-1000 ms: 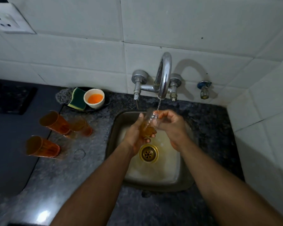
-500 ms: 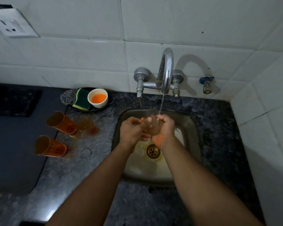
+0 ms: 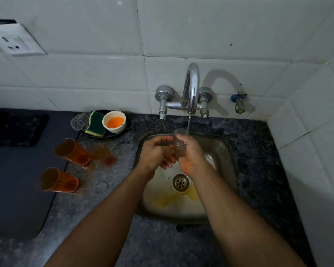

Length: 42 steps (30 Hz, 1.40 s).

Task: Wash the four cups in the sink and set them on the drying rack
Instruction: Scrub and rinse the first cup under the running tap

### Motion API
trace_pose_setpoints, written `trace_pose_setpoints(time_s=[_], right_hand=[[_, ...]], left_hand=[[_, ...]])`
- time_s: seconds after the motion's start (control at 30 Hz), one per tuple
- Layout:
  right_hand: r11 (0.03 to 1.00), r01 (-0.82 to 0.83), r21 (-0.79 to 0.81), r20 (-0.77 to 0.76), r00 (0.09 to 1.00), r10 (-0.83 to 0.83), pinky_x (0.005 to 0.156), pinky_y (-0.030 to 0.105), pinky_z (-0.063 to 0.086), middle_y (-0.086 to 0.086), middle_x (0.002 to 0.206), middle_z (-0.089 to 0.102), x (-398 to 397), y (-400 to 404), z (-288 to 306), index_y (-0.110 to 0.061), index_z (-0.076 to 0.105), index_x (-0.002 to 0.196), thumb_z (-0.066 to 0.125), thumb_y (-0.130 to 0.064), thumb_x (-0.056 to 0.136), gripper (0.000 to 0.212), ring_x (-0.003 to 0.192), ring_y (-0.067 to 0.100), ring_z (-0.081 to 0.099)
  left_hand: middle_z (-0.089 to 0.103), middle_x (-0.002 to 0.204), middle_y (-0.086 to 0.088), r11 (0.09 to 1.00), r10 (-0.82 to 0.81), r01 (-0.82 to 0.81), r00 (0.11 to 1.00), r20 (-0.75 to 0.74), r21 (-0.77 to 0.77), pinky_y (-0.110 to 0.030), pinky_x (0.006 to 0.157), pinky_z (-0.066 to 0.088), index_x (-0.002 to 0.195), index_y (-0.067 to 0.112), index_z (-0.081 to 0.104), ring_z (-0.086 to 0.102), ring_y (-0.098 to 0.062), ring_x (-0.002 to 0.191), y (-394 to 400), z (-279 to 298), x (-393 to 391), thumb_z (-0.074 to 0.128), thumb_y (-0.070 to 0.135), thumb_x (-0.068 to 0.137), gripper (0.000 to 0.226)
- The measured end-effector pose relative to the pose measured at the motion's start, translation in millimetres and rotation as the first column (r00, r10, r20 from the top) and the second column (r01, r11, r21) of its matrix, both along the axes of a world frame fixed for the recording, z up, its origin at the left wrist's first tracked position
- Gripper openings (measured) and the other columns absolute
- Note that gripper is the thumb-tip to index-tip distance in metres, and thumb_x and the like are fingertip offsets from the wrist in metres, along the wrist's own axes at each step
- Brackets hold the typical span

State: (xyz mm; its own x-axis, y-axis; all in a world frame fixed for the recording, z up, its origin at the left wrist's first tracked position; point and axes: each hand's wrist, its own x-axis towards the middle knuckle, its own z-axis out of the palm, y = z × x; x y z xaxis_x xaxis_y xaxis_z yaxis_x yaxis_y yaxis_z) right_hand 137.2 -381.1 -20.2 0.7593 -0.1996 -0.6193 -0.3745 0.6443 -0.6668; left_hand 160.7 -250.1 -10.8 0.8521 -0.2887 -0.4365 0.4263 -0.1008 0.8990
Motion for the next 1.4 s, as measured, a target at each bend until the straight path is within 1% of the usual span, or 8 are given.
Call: trace_pose_setpoints(time_s=[0.23,0.4,0.63,0.87,1.0,1.17,1.33,1.4], right_hand=[[0.966,-0.237,-0.106,-0.059,0.971,0.231,0.069,0.036,0.06,0.018,0.114,0.077,-20,-14,21,-0.013,0.07,0.125,0.053,-0.056,0.103,0.051,0.095,0.03,0.076],[0.946,-0.187,-0.264,0.066,0.975,0.211,0.084,0.038,0.065,0.009,0.132,0.065,-31,-10,17,-0.028,0.06,0.145,0.063,-0.012,0.104,0.044,0.109,0.026,0.074],[0.828,0.062,-0.557,0.036,0.998,-0.051,0.077,0.055,0.066,0.0,0.096,0.081,-23,-3,-3,-0.041,0.078,0.1,0.061,-0.039,0.105,0.018,0.088,0.024,0.079],[0.94,0.089,-0.328,0.07,0.995,-0.069,0.072,0.043,0.067,0.011,0.111,0.078,-32,-5,-1,-0.021,0.076,0.121,0.064,-0.023,0.105,0.021,0.093,0.029,0.08],[0.896,0.01,-0.445,0.045,0.999,0.012,0.08,0.048,0.067,0.006,0.112,0.077,-29,-5,0,-0.027,0.073,0.121,0.06,-0.033,0.107,0.02,0.096,0.023,0.078],[0.534,-0.086,-0.841,0.069,0.962,0.264,0.087,0.032,0.062,-0.003,0.125,0.07,-41,-7,-4,-0.028,0.055,0.144,0.054,-0.045,0.107,0.041,0.109,0.012,0.069],[-0.028,0.034,-0.999,0.024,0.955,0.297,0.06,0.028,0.041,0.001,0.09,0.072,-39,-12,-2,-0.017,0.062,0.119,0.045,-0.042,0.11,0.032,0.076,0.017,0.066],[-0.075,-0.015,-0.997,-0.03,0.98,0.195,0.057,0.032,0.04,0.002,0.078,0.068,-36,-8,-9,-0.017,0.062,0.107,0.041,-0.044,0.109,0.034,0.068,0.025,0.066]], left_hand=[[0.078,0.091,-0.015,1.0,0.023,-0.024,0.957,-0.289,0.0,-0.038,0.072,0.057,0.11,0.006,0.075,0.071,-0.025,0.075,-20,-14,13,0.061,0.059,0.097,0.056],[0.076,0.085,-0.013,0.938,0.108,-0.26,0.848,-0.518,-0.231,-0.033,0.059,0.059,0.101,0.005,0.072,0.075,-0.024,0.07,-44,-16,20,0.058,0.03,0.103,0.029],[0.077,0.085,-0.01,0.884,0.328,-0.456,0.762,-0.559,-0.101,-0.026,0.045,0.051,0.106,0.005,0.075,0.072,-0.022,0.061,-65,-25,13,0.063,0.033,0.099,0.031],[0.078,0.085,-0.012,0.864,0.441,-0.503,0.739,-0.509,0.019,-0.035,0.064,0.06,0.108,0.004,0.075,0.076,-0.026,0.07,-62,-34,21,0.074,0.027,0.09,0.03],[0.077,0.084,-0.012,0.812,0.566,-0.572,0.725,-0.393,0.115,-0.033,0.063,0.059,0.097,0.007,0.075,0.075,-0.025,0.069,-64,-30,13,0.077,0.032,0.09,0.026],[0.078,0.081,-0.011,0.767,0.604,-0.642,0.711,-0.359,0.019,-0.032,0.062,0.062,0.087,0.005,0.076,0.077,-0.024,0.07,-67,-8,-1,0.09,0.029,0.081,0.029],[0.08,0.081,-0.013,0.699,0.604,-0.711,0.644,-0.469,-0.076,-0.03,0.06,0.062,0.087,-0.001,0.077,0.076,-0.021,0.064,-73,0,-8,0.093,0.011,0.072,0.025],[0.079,0.076,-0.013,0.682,0.631,-0.727,0.64,-0.438,-0.08,-0.031,0.061,0.062,0.084,-0.003,0.075,0.074,-0.021,0.059,-75,-3,-5,0.094,0.008,0.069,0.027]])
